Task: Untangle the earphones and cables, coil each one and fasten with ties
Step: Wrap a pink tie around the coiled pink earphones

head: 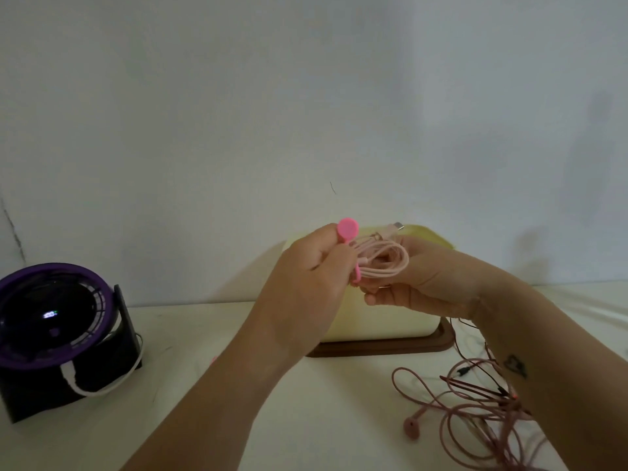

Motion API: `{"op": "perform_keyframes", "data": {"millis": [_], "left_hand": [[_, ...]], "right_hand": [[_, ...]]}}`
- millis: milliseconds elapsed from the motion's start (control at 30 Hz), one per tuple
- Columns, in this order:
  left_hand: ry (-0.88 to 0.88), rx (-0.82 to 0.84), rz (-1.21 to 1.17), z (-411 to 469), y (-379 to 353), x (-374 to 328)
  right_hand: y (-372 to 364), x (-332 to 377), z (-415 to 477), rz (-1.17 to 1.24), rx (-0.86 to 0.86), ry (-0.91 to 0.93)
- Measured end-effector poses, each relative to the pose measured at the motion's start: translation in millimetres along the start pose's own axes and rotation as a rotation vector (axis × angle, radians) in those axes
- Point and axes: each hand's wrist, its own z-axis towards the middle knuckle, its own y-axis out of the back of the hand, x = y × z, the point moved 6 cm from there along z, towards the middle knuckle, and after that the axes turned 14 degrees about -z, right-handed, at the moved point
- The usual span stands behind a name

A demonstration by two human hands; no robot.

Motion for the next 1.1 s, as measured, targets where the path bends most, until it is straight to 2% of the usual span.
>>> {"op": "perform_keyframes", "data": {"millis": [233, 500, 667, 800, 1000, 1100], "left_hand": [[-0.078, 0.133, 0.006, -10, -22, -7], [-0.031, 0.166, 0.016, -12, -27, 0], [-0.084, 0.176, 0.007, -12, -30, -1], [-0.042, 0.074, -0.019, -9, -22, 9], [0.154, 0.046, -0.074, -4, -21, 32], [0.218, -0.049, -0.183, -3, -19, 38]], "right_hand": [[9, 1, -5, -0.068, 0.055, 0.012], [14, 2, -8, -0.081, 0.081, 0.031], [20, 7, -11, -0.09, 0.023, -0.003], [21, 27, -17, -0.323, -0.127, 0.033], [11, 59, -28, -0.723, -0.326, 0.067], [1, 67, -28, -0.868, -0.423, 0.122]]}}
